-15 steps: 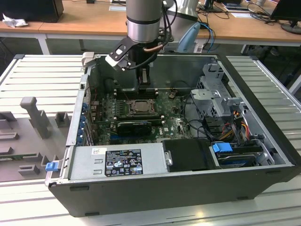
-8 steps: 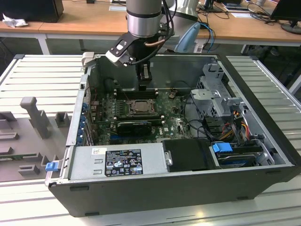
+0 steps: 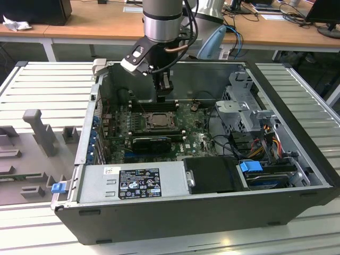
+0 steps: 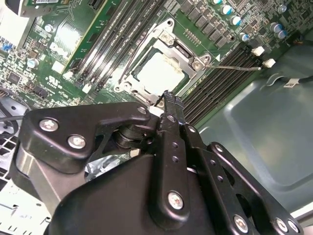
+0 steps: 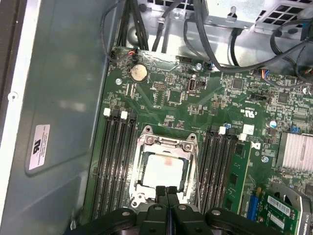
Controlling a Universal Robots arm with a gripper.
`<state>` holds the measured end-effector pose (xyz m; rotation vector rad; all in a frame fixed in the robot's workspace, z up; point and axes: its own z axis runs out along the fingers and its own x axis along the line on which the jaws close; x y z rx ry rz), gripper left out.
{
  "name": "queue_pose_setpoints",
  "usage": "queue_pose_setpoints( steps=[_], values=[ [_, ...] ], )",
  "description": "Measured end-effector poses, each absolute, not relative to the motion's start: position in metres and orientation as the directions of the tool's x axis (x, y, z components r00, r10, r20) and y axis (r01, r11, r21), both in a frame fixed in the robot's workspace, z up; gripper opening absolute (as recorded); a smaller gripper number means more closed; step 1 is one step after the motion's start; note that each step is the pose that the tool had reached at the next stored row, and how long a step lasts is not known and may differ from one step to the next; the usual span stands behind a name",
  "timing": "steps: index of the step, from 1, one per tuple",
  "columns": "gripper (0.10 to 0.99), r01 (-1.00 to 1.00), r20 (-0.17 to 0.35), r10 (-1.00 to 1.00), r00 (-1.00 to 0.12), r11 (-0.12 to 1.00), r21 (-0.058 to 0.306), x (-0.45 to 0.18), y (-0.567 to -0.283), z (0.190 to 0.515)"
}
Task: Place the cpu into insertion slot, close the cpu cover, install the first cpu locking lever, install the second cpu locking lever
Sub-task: 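Install the first cpu locking lever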
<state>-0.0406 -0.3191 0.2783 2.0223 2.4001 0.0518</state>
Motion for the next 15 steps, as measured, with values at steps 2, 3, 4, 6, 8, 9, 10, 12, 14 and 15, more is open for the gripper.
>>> queue_pose_setpoints(
  steps=[2,3,4,6,8,9,10,12,14,15],
  values=[
    [0.106,0.984,0.019,0.984,-0.179,0.178,0.027,-0.0406,-0.3191,0.2783],
    [0.106,0.983,0.019,0.983,-0.182,0.181,0.027,-0.0406,-0.3191,0.2783],
    [0.106,0.982,0.019,0.982,-0.186,0.185,0.027,-0.0406,-0.3191,0.2783],
    [0.106,0.981,0.019,0.981,-0.194,0.193,0.027,-0.0406,-0.3191,0.2783],
    [0.106,0.979,0.019,0.979,-0.203,0.202,0.027,-0.0406,-0.3191,0.2783],
    [0.106,0.978,0.019,0.978,-0.206,0.205,0.027,-0.0406,-0.3191,0.2783],
    [0.106,0.978,0.019,0.978,-0.209,0.209,0.027,-0.0406,-0.3191,0.2783],
    [0.106,0.975,0.019,0.975,-0.223,0.222,0.027,-0.0406,-0.3191,0.2783],
    [0.106,0.972,0.019,0.972,-0.235,0.234,0.027,-0.0406,-0.3191,0.2783],
    [0.106,0.97,0.019,0.97,-0.241,0.24,0.027,-0.0406,-0.3191,0.2783]
  ],
)
